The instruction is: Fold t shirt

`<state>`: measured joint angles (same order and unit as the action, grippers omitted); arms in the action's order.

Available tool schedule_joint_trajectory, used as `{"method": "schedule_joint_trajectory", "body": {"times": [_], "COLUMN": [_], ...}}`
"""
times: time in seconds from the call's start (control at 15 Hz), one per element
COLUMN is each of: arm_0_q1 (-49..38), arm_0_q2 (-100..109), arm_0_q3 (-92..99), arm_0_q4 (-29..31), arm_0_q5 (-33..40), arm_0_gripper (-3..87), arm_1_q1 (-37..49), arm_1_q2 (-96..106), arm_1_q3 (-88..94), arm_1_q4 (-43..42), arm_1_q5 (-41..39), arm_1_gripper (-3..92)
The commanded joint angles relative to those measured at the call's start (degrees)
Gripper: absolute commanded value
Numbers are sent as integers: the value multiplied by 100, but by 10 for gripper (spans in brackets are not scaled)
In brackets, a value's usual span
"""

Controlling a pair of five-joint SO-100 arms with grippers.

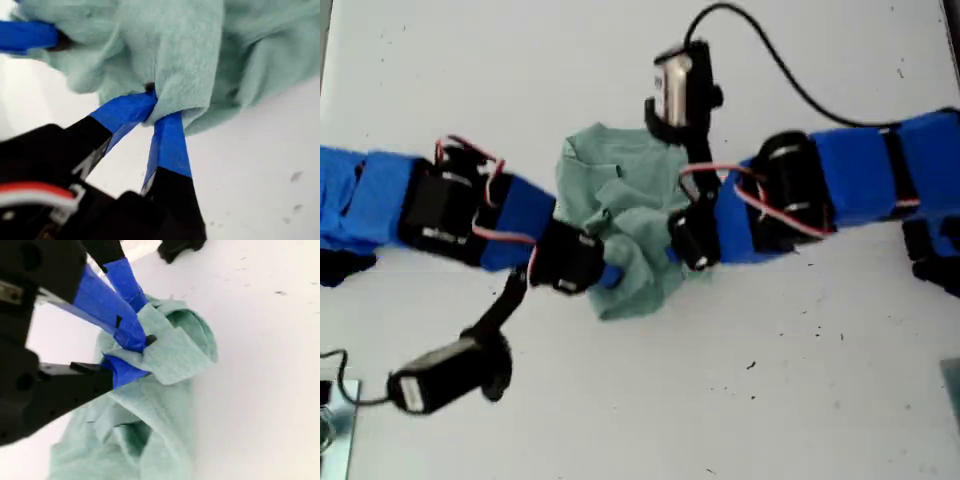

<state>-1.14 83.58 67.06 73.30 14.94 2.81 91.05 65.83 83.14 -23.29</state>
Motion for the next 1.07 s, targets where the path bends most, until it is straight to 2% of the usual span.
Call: {"method": "schedule_joint_trajectory", "body": {"times": [0.0,0.07,0.13,0.2,0.27,0.33,0.47,0.6,0.73,0.87,0.93,1.0], "arm_0_q1": [-976,-1063,-1063,-1099,-1318,-1670,-2338,-2944,-2997,-2443,-2109,-1696], "arm_0_q2": [387,360,369,510,729,1011,2320,3999,5045,6354,7216,8288], "arm_0_q3": [-53,-53,-53,-44,-18,-18,606,2057,3683,5757,6873,8077], "arm_0_q4": [167,211,246,246,316,448,483,-44,-325,-1116,-1433,-1890], "arm_0_q5": [431,457,422,483,431,387,343,413,352,-97,-554,-914], "arm_0_gripper": [-2,-2,-2,195,305,352,303,277,236,201,132,38], "arm_1_q1": [879,1002,1063,1195,1397,1731,2320,2769,2813,2610,2461,2197], "arm_1_q2": [475,413,413,431,510,940,2470,4228,5862,7699,8921,10310], "arm_1_q3": [9,26,62,62,9,352,1890,3771,5159,6794,7761,8701], "arm_1_q4": [-229,-360,-545,-800,-914,-1195,-2399,-2997,-2786,-2250,-1942,-1441], "arm_1_q5": [-659,-782,-835,-1020,-1151,-1055,-800,-589,-519,-202,0,325], "arm_1_gripper": [-5,9,106,295,306,275,261,258,257,251,249,209]}}
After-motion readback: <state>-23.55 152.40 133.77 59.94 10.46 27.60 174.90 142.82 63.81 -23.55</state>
